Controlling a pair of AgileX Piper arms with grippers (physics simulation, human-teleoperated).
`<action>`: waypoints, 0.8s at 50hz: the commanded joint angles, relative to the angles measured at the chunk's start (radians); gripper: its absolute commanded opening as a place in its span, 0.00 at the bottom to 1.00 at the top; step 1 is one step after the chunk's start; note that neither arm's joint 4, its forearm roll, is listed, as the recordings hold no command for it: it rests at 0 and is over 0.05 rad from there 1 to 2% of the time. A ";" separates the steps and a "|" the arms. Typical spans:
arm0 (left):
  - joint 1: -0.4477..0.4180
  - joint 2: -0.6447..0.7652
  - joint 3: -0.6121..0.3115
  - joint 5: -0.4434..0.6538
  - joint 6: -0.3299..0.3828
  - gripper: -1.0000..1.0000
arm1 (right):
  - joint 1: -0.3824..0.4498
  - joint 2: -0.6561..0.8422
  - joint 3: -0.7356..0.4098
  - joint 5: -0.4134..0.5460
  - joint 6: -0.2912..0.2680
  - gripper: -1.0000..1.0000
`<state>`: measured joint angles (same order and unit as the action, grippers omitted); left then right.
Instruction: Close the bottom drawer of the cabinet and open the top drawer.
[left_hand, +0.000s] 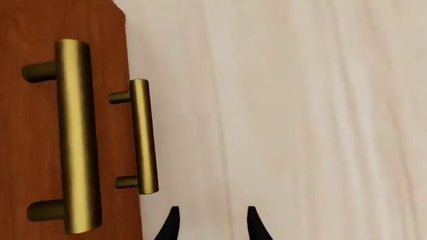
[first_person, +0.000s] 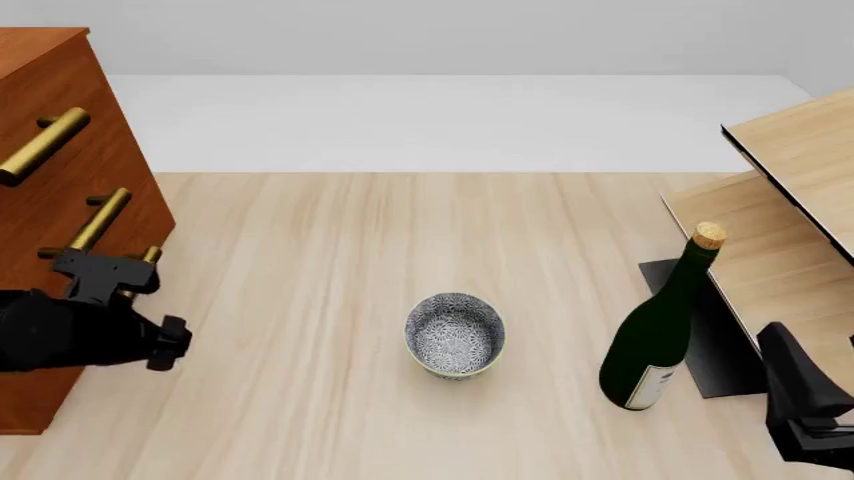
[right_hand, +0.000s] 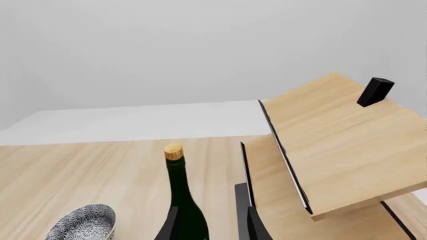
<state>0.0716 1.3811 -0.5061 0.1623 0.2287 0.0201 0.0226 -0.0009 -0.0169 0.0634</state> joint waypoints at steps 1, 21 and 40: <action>-0.151 0.015 -0.101 0.063 -0.129 1.00 | -0.003 -0.007 0.000 0.006 0.001 1.00; -0.229 -0.067 -0.219 0.062 -0.050 1.00 | -0.012 0.000 0.000 -0.003 0.006 1.00; -0.292 -0.237 -0.307 0.037 0.131 1.00 | -0.012 0.018 0.000 -0.020 0.003 1.00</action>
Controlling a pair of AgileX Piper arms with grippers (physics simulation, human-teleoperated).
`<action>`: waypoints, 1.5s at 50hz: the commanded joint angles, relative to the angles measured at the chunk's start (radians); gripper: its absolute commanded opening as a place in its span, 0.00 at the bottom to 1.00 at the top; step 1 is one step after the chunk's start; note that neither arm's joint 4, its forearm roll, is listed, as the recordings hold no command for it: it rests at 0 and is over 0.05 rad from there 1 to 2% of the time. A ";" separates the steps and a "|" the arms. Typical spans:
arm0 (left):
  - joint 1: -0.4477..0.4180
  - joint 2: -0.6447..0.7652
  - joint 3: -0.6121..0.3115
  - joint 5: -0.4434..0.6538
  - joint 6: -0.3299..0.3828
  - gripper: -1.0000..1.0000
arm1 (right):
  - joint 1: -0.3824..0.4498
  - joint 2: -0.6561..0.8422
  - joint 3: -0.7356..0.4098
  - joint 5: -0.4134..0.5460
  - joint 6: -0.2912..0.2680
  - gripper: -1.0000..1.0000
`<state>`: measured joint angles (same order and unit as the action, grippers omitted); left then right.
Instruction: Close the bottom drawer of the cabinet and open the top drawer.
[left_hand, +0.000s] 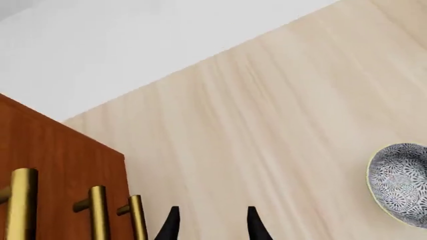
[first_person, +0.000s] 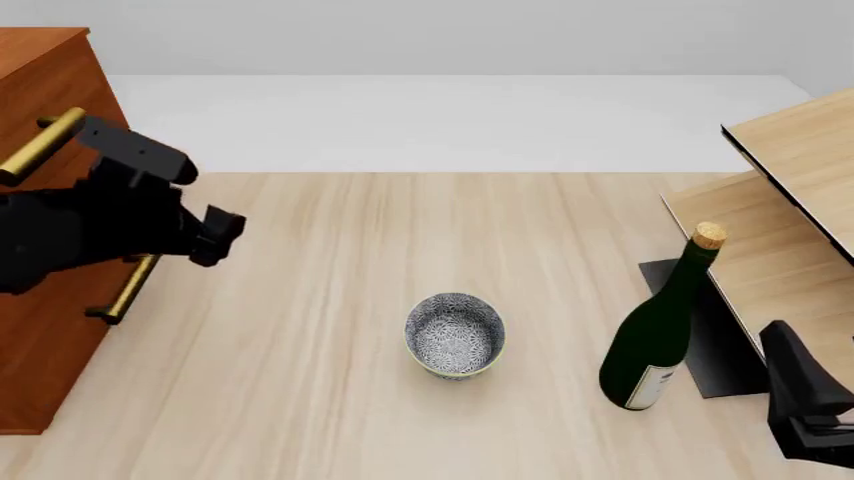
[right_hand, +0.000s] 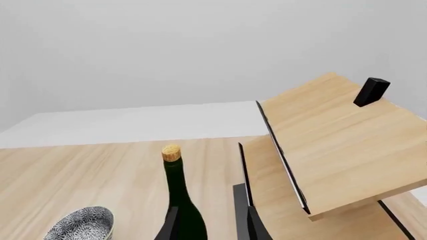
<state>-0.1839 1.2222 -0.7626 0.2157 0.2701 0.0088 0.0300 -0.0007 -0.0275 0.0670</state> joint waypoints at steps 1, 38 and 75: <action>-0.048 -0.090 -0.052 -0.027 0.105 1.00 | -0.002 0.010 0.000 -0.009 -0.001 1.00; -0.200 -0.113 0.265 -0.638 0.847 1.00 | 0.002 0.013 0.000 -0.011 0.001 1.00; 0.115 -0.174 0.089 -0.510 1.129 1.00 | 0.007 -0.004 0.000 0.005 0.005 1.00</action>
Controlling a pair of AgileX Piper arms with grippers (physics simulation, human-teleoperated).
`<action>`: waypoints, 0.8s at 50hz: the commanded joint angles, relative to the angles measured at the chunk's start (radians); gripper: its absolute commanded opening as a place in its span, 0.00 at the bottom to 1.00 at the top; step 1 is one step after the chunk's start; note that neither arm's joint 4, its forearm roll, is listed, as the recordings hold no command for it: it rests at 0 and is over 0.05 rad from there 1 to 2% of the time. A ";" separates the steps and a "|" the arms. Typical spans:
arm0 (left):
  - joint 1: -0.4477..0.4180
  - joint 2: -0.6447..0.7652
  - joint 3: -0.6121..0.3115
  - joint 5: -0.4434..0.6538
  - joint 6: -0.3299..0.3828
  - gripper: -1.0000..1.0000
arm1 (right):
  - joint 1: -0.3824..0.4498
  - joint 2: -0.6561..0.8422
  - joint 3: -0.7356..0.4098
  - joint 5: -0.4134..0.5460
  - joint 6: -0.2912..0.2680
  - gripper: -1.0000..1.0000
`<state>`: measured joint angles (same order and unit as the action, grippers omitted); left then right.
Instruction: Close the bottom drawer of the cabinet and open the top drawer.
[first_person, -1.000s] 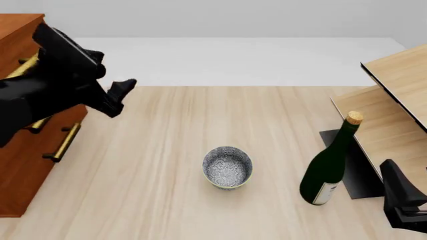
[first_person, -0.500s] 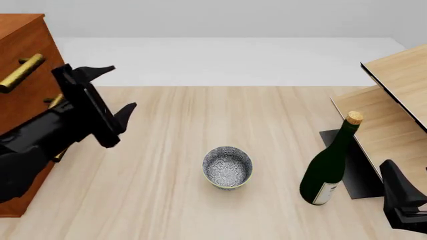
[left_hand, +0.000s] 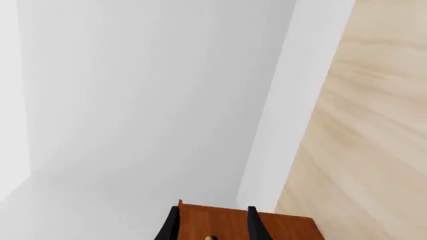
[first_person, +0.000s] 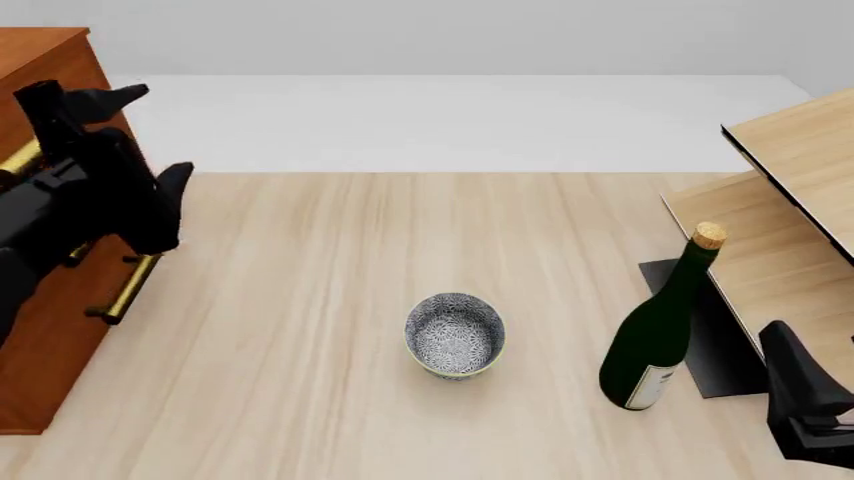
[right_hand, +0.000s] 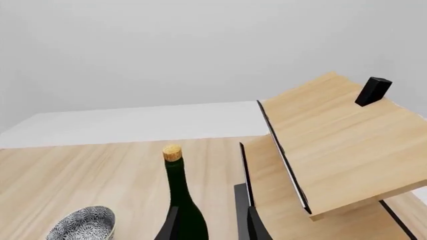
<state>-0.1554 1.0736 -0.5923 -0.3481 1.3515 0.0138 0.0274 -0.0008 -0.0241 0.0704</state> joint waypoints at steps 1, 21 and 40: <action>0.091 -0.017 -0.079 0.051 0.049 1.00 | 0.001 0.001 0.000 -0.001 0.001 1.00; 0.239 0.022 -0.148 0.104 0.031 1.00 | -0.008 0.010 0.000 -0.015 0.019 1.00; 0.310 0.084 -0.119 0.098 0.039 1.00 | -0.008 0.024 0.000 -0.027 0.017 1.00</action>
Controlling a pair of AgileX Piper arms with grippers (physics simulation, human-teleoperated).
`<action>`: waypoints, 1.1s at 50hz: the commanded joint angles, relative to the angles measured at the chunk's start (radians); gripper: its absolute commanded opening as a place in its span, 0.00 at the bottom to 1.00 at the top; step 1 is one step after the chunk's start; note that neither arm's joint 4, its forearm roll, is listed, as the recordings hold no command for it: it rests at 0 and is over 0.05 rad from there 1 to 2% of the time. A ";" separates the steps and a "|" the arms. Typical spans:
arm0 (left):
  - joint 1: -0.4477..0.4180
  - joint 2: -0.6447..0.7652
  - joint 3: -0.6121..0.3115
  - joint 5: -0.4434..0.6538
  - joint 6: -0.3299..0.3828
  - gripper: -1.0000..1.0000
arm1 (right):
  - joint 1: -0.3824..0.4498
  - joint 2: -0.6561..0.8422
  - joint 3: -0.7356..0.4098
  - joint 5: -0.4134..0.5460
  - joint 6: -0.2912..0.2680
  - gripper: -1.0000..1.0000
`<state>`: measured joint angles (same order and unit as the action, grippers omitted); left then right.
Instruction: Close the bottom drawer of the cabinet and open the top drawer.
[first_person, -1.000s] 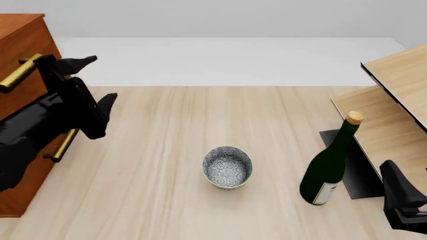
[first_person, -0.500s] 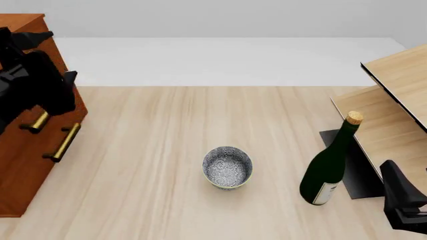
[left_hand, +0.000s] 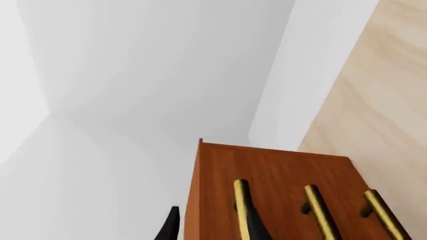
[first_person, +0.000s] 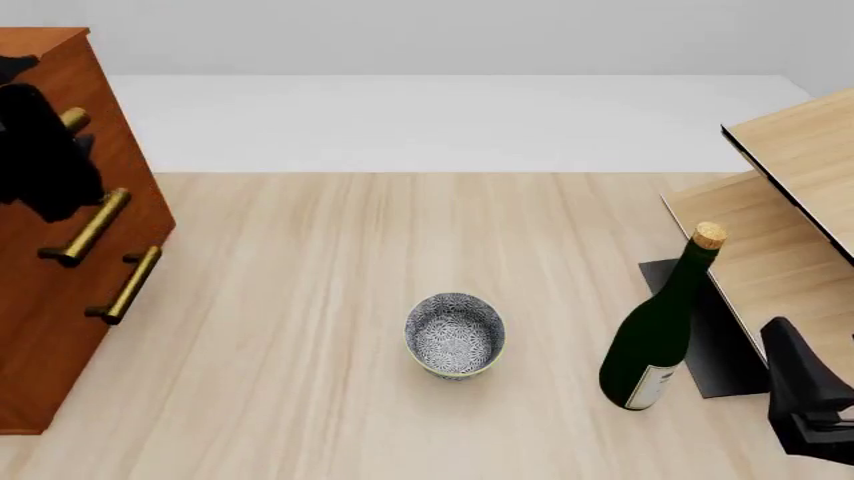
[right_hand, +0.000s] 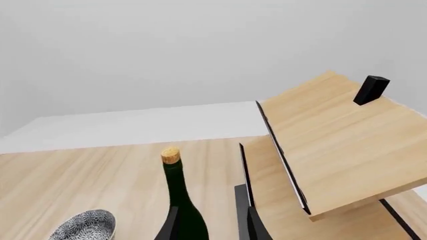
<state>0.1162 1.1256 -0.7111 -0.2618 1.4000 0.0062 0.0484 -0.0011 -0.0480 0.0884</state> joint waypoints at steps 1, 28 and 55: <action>0.040 0.031 0.006 0.009 -0.008 1.00 | 0.000 0.003 0.000 -0.003 0.000 1.00; 0.094 0.076 0.067 -0.012 -0.005 1.00 | 0.000 -0.006 0.000 0.007 -0.001 1.00; 0.168 0.089 0.096 -0.033 0.008 1.00 | 0.003 -0.007 0.000 0.007 -0.002 1.00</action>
<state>0.2599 1.2176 -0.6223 -0.2915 1.4036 0.0073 0.0437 -0.0010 -0.0425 0.0863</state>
